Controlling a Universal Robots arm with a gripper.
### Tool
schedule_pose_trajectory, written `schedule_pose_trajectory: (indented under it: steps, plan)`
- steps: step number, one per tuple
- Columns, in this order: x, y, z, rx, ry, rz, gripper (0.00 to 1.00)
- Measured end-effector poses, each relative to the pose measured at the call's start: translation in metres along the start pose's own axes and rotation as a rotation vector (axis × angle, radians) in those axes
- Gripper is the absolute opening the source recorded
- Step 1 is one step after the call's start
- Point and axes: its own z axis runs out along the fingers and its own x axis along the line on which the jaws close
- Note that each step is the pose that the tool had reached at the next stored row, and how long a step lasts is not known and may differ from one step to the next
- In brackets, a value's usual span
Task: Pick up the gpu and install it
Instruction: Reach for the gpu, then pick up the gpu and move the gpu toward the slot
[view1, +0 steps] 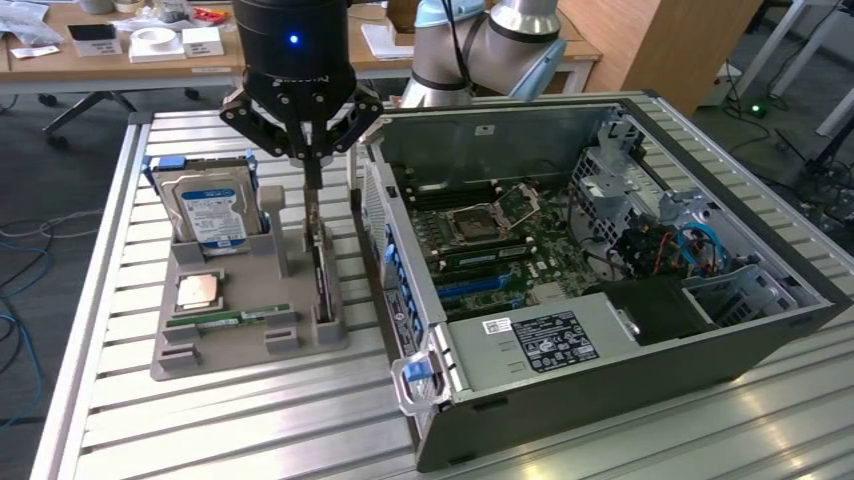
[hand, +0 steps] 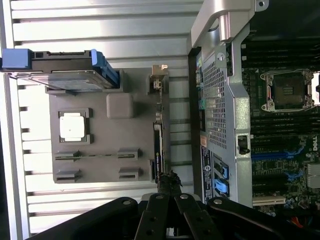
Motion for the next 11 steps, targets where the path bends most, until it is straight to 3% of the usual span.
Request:
schedule_pose_trajectory:
  steps: [11]
  plan:
    - [0.0,0.0,0.0,0.0,0.0,0.0,0.11]
